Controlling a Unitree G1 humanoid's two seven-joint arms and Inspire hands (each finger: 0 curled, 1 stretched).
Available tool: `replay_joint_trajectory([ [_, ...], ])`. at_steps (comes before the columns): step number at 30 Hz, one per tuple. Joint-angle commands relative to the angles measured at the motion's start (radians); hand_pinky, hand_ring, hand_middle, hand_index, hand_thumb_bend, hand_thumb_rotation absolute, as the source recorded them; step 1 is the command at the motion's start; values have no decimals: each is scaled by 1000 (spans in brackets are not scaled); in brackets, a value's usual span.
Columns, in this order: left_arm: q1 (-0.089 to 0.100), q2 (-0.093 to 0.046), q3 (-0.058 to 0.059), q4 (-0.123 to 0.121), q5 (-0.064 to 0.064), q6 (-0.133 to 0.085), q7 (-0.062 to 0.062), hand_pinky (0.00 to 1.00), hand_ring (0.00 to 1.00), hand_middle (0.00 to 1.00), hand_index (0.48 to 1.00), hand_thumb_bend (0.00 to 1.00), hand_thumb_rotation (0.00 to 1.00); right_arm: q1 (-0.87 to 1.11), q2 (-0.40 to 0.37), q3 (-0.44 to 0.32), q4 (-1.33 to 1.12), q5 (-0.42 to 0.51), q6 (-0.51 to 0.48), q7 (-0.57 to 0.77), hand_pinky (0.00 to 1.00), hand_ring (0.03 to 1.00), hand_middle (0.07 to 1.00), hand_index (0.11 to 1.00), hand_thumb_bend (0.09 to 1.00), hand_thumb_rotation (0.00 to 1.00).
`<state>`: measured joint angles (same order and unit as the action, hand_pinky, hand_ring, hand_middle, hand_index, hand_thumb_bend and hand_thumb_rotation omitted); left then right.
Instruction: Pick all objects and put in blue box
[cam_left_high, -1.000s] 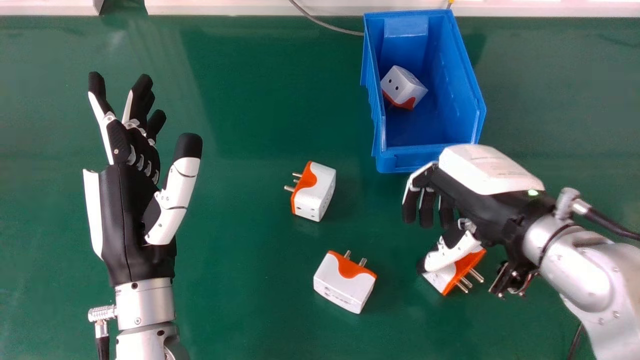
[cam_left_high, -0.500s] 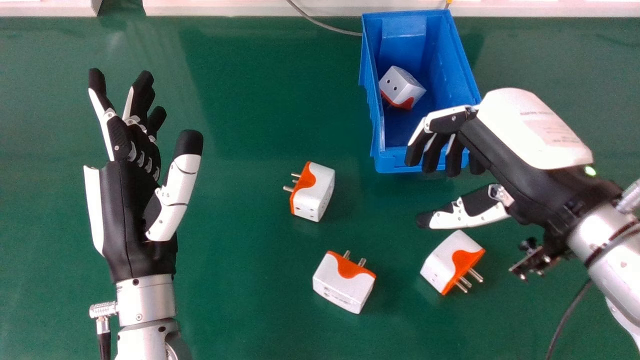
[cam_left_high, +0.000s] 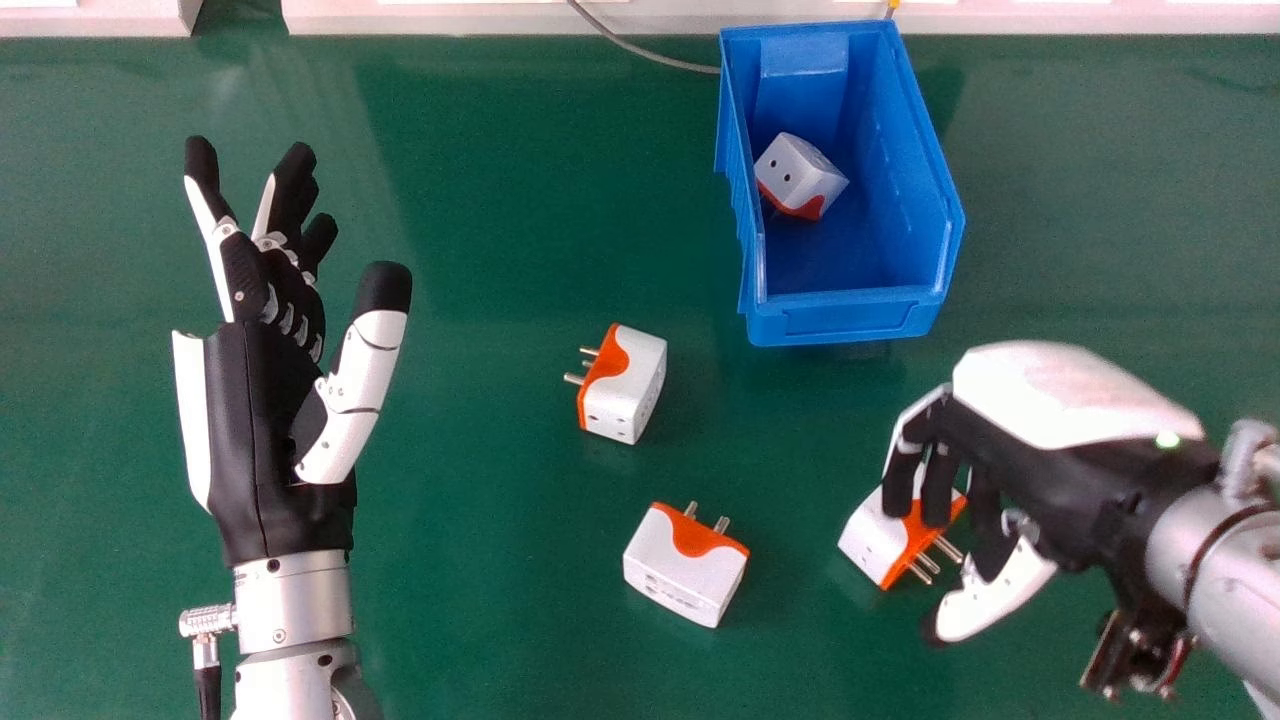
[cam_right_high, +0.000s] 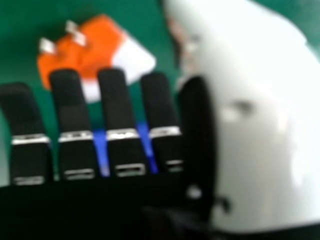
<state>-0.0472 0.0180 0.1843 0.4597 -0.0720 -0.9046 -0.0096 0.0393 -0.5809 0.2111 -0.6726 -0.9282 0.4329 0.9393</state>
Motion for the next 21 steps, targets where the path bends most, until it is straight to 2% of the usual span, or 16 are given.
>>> replay_joint_trajectory([
  [1,2,9,3,-8,8,-15,4,925,948,932,924,659,580,-28,14,17,-3,-40,16,14,844,985,989,882,992,193],
  [7,5,5,3,-9,18,-16,13,923,943,926,921,665,582,-29,50,42,51,-39,18,-19,786,995,997,913,999,192],
  [9,5,6,4,-5,23,-21,17,914,935,919,916,668,588,-30,56,48,62,-36,16,-26,652,999,1000,924,1000,170],
  [11,7,7,4,-6,28,-19,22,913,937,922,917,670,592,-35,56,54,64,-37,18,-22,613,1000,1000,928,1000,167],
  [12,8,8,4,-8,28,-16,22,916,938,922,918,675,593,-37,56,56,66,-38,18,-21,609,1000,1000,929,1000,166],
  [14,11,8,1,-12,15,-11,14,930,947,928,921,676,587,-40,58,58,70,-37,21,-19,609,1000,1000,931,1000,165],
  [21,13,6,1,-15,21,-11,17,929,945,927,922,680,594,-60,67,83,111,-53,31,-8,650,1000,1000,930,1000,159],
])
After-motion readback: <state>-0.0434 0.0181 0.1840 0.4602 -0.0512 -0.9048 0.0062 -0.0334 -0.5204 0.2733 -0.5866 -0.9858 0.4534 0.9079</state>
